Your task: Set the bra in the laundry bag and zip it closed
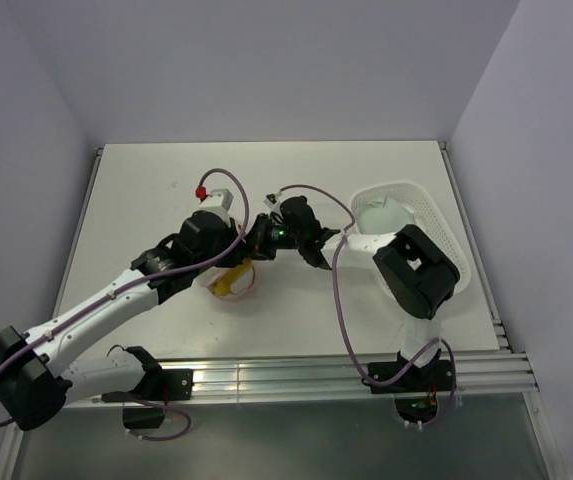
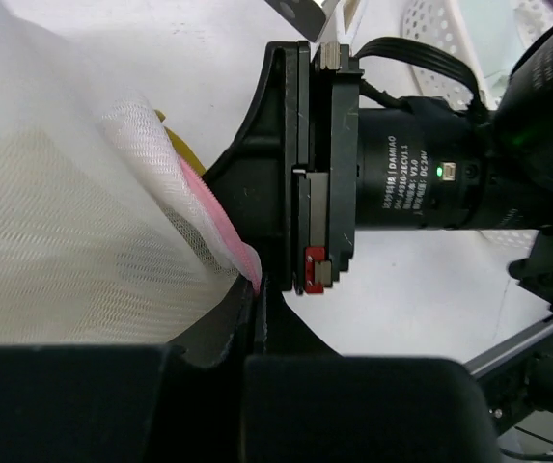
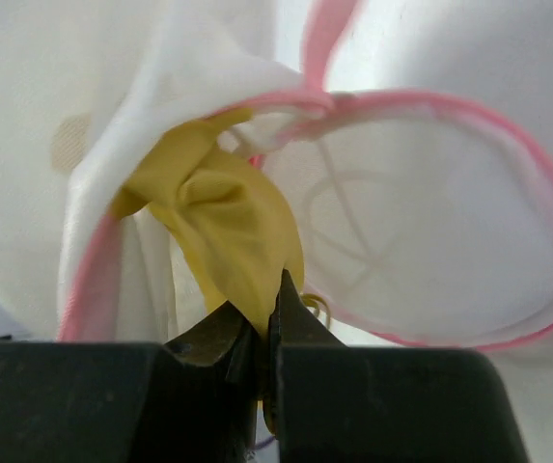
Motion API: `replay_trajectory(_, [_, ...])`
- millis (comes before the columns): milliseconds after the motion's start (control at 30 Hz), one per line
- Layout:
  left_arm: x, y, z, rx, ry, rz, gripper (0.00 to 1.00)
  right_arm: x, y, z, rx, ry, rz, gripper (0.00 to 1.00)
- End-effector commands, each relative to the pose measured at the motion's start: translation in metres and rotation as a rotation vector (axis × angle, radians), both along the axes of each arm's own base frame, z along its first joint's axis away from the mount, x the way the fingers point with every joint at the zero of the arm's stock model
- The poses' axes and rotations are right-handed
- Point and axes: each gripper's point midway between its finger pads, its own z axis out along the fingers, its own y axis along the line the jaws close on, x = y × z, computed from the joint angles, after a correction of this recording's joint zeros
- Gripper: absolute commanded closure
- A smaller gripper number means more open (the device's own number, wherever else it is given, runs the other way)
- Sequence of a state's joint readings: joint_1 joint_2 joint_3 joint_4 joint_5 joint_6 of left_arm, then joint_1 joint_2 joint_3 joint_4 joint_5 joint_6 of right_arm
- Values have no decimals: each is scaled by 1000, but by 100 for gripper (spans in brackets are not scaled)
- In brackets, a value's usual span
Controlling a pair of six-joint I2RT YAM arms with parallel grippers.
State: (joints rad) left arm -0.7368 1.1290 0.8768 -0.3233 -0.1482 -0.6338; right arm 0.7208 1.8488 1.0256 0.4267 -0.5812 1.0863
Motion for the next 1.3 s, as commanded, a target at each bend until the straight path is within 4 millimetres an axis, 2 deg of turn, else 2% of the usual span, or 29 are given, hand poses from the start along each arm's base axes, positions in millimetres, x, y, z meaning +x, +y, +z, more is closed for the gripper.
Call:
replay_trajectory(0, [-10,-7,16,-67,-2,-33,100,20,2,44,157,-64,-96,100])
replay_trajectory(33, [-11,-5,18,-65,-9,-33,100,22,-4,42,158,-60,-118,100])
replay_trajectory(233, [-14,17,8,-2,24,53,100,32,-27,71,235,-98,-218,100])
replay_trajectory(433, [-14,20,3,3,37,77,100,35,-54,92,257,-157,-323,100])
replay_trajectory(567, [-17,4,5,-63,49,18,100,36,-65,100,230,-198,-377,100])
replay_trajectory(700, [-20,-24,10,-168,84,-58,100,33,-71,96,251,-195,-422,100])
replay_trajectory(800, [-28,-46,21,-260,96,-133,100,36,-83,95,246,-201,-491,100])
replay_trajectory(933, [-40,-61,35,-360,100,-205,100,42,-100,98,193,-237,-581,100])
replay_trajectory(967, [-45,-69,46,-415,86,-253,100,44,-105,104,196,-252,-618,100])
replay_trajectory(1033, [-49,-75,53,-494,98,-272,100,39,-107,105,198,-256,-632,100])
replay_trajectory(1067, [-52,-82,63,-562,69,-312,100,40,-113,107,202,-264,-675,100])
replay_trajectory(1133, [-58,-89,76,-677,81,-341,100,35,-112,109,213,-270,-687,100])
replay_trajectory(1167, [-63,-94,90,-748,45,-391,100,33,-114,111,216,-279,-692,100])
replay_trajectory(1267, [-63,-97,105,-817,36,-407,100,28,-112,112,195,-310,-697,100])
